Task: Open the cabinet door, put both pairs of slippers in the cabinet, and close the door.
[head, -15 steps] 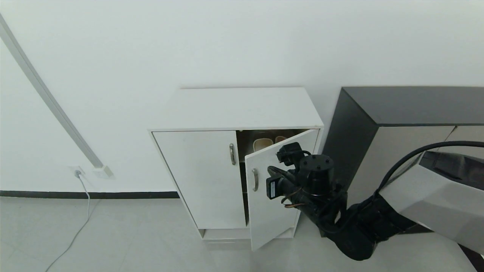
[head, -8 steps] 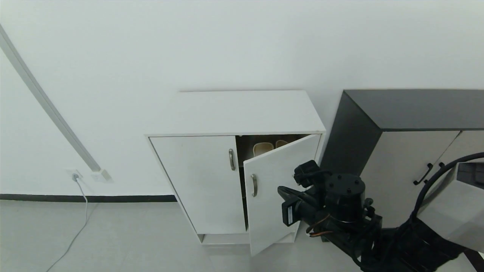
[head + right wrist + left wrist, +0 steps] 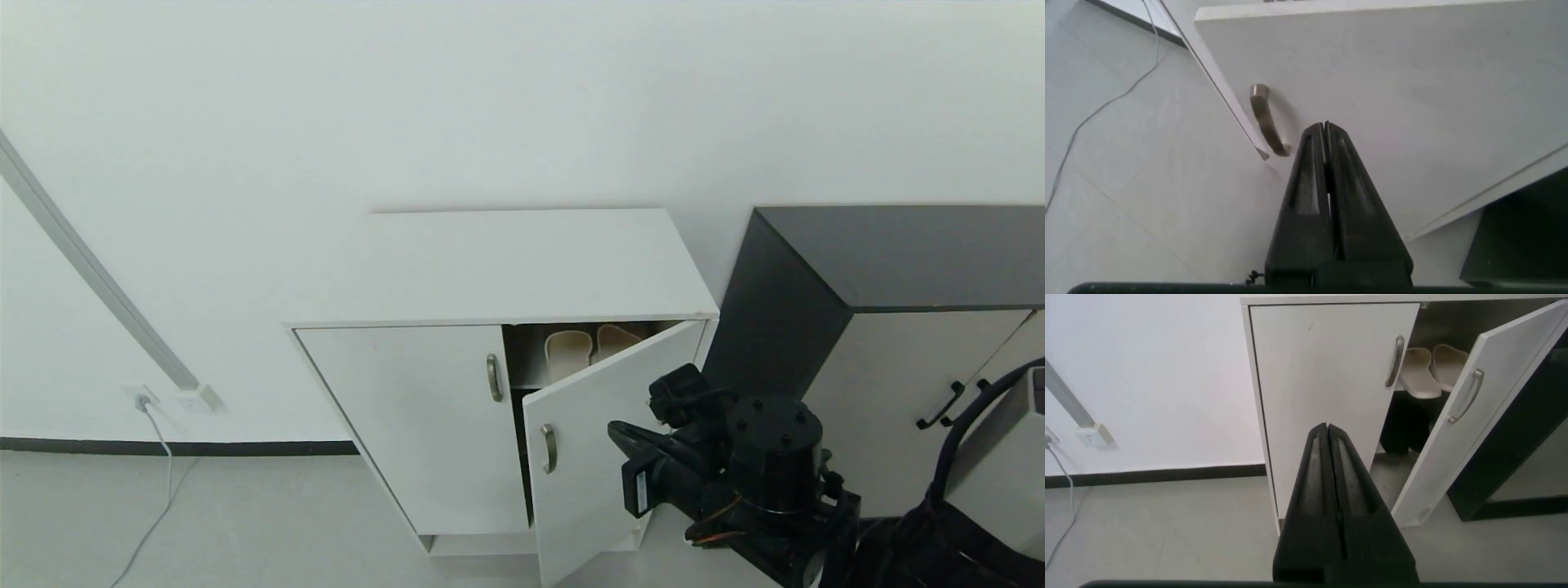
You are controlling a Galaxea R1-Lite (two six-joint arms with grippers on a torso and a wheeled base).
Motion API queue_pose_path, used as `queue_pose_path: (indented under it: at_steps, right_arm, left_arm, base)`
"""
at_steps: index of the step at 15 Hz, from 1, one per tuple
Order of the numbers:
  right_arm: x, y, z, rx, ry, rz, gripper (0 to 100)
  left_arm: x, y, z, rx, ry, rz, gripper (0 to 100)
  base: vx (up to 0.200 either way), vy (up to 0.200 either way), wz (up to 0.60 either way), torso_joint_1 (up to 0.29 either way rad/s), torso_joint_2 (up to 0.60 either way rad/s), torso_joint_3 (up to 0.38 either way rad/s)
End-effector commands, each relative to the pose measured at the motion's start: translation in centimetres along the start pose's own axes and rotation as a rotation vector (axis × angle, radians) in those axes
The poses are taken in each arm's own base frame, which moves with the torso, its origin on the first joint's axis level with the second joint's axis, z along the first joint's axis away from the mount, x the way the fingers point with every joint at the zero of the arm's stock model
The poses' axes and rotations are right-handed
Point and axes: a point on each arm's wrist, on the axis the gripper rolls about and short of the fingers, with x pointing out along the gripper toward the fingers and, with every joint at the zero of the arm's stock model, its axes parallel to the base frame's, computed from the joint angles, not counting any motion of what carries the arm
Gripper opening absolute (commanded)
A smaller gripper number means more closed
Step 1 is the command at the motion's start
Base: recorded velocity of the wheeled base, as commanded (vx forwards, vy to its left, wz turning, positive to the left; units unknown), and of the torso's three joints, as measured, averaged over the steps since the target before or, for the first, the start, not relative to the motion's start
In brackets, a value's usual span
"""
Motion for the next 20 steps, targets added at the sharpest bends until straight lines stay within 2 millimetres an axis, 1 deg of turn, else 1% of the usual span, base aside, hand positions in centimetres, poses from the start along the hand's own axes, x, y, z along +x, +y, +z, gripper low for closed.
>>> queue_pose_path:
  at_steps: [1, 3, 4, 5, 9, 14, 18, 20]
  right_arm:
    - [1.4, 0.1, -0.3, 0.001, -0.002, -0.005, 0]
    - [2.5, 0.0, -0.4, 0.003, -0.006, -0.011, 0]
    - [2.7, -0.1, -0.5, 0.004, -0.007, -0.015, 0]
    - [3.3, -0.4, -0.6, 0.006, -0.007, -0.027, 0]
    - [4.7, -1.3, -0.6, 0.013, -0.017, -0.055, 0]
    - [7.3, -2.5, -0.8, 0.019, -0.033, -0.091, 0]
    - [8.2, -2.8, -0.7, 0.021, -0.045, -0.099, 0]
    - [8.7, -2.9, -0.4, 0.02, -0.032, -0.104, 0]
  left_arm:
    - [0.0, 0.0, 0.0, 0.0, 0.001, 0.0, 0]
    - [0.0, 0.0, 0.0, 0.0, 0.001, 0.001, 0]
    - [0.0, 0.0, 0.0, 0.0, 0.001, 0.0, 0]
    - [0.0, 0.0, 0.0, 0.0, 0.001, 0.0, 0]
    - [0.0, 0.0, 0.0, 0.0, 0.001, 0.0, 0]
    - [0.0, 0.0, 0.0, 0.0, 0.001, 0.001, 0]
    - [0.0, 0.0, 0.0, 0.0, 0.001, 0.0, 0]
    - [0.0, 0.0, 0.0, 0.0, 0.001, 0.001, 0]
  base:
    - [0.0, 0.0, 0.0, 0.0, 0.0, 0.0]
    - [0.0, 0.0, 0.0, 0.0, 0.0, 0.0]
    - [0.0, 0.0, 0.0, 0.0, 0.0, 0.0]
    - [0.0, 0.0, 0.0, 0.0, 0.0, 0.0]
    - [0.0, 0.0, 0.0, 0.0, 0.0, 0.0]
    - [0.0, 0.0, 0.0, 0.0, 0.0, 0.0]
    - [0.0, 0.0, 0.0, 0.0, 0.0, 0.0]
    - [0.0, 0.0, 0.0, 0.0, 0.0, 0.0]
